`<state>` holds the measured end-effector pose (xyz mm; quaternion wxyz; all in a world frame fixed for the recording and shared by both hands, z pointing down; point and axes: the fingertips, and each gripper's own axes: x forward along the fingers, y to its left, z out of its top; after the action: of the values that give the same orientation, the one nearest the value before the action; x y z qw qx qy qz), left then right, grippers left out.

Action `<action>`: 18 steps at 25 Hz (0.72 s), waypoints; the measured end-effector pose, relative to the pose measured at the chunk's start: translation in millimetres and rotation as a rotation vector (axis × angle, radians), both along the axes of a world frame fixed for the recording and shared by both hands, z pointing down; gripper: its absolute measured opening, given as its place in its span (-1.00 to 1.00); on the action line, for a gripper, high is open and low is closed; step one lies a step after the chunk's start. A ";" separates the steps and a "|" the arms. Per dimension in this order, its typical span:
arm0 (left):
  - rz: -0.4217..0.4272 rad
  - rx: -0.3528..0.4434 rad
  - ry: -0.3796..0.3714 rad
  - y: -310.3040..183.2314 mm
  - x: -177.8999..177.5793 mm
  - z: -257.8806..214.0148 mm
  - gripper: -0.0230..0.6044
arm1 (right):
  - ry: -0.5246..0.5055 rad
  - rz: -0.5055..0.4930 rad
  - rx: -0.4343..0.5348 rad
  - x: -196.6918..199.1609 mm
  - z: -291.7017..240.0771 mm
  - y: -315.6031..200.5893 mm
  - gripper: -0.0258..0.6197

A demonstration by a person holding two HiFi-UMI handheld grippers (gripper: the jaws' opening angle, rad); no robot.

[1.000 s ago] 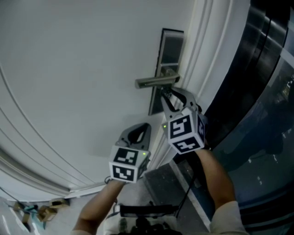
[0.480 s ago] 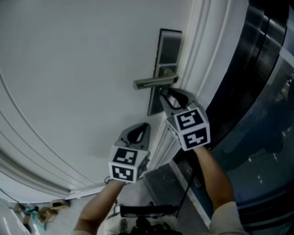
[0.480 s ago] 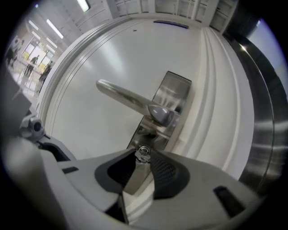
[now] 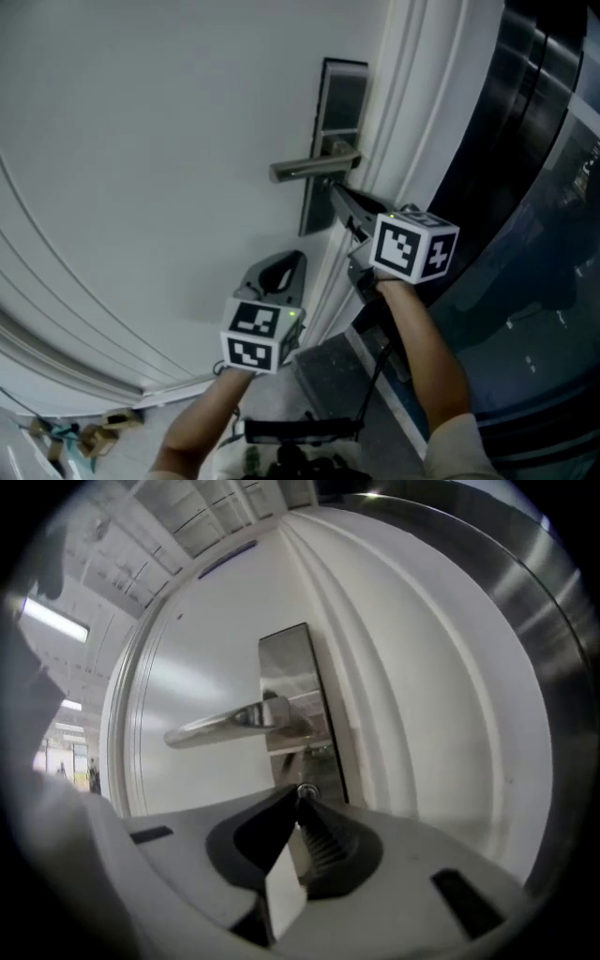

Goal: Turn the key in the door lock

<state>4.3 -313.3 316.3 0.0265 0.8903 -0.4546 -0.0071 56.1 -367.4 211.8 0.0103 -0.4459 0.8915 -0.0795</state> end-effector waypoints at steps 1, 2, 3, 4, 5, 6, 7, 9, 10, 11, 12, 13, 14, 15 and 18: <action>0.000 -0.001 0.000 0.1 0.0 0.2 -0.87 | -0.060 -0.014 -0.027 1.1 0.2 -0.4 -0.84; 0.001 -0.002 0.000 0.1 0.0 0.5 -0.87 | -0.119 -0.030 -0.050 2.1 0.2 -0.7 -0.83; 0.001 -0.003 -0.001 -0.1 -0.1 0.9 -0.87 | -0.172 -0.047 -0.069 2.9 0.3 -1.0 -0.83; 0.001 -0.003 -0.001 -0.3 -0.3 1.2 -0.87 | -0.220 -0.063 -0.085 3.2 0.4 -1.4 -0.83; 0.000 -0.002 0.000 -0.4 -0.6 1.1 -0.87 | -0.265 -0.077 -0.102 3.7 0.7 -1.8 -0.82; -0.001 -0.001 0.000 -0.4 -0.8 0.7 -0.87 | -0.311 -0.088 -0.124 4.6 1.4 -2.3 -0.82; -0.002 0.000 0.001 -0.3 -1.0 0.1 -0.87 | -0.362 -0.095 -0.152 6.3 2.7 -2.7 -0.82; -0.003 0.002 0.000 0.3 -1.6 -0.9 -0.87 | -0.480 -0.101 -0.213 10.9 6.2 -4.1 -0.81; -0.003 0.003 -0.001 0.6 -2.1 -1.3 -0.87 | -0.540 -0.109 -0.239 12.0 7.0 -4.5 -0.80; -0.004 0.003 -0.001 1.2 -2.7 -1.8 -0.87 | -0.595 -0.122 -0.259 11.8 7.0 -4.5 -0.80; -0.004 0.003 -0.001 1.9 -3.1 -2.3 -0.87 | -0.644 -0.135 -0.276 11.4 6.7 -4.2 -0.80; -0.004 0.003 0.000 2.7 -3.3 -2.9 -0.87 | -0.683 -0.145 -0.290 11.1 6.5 -3.9 -0.79; -0.004 0.003 0.001 3.2 -3.3 -3.5 -0.87 | -0.715 -0.152 -0.302 11.1 6.3 -3.7 -0.79; -0.004 0.004 0.002 3.6 -3.1 -4.0 -0.87 | -0.742 -0.158 -0.313 11.2 6.1 -3.4 -0.79; -0.003 0.009 0.005 3.3 -2.2 -5.2 -0.87 | -0.836 -0.186 -0.340 11.5 5.5 -3.6 -0.78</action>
<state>2.1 -310.0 311.1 0.0234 0.8897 -0.4558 -0.0113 67.5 -370.9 217.3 0.2887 -0.2888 0.8214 -0.3982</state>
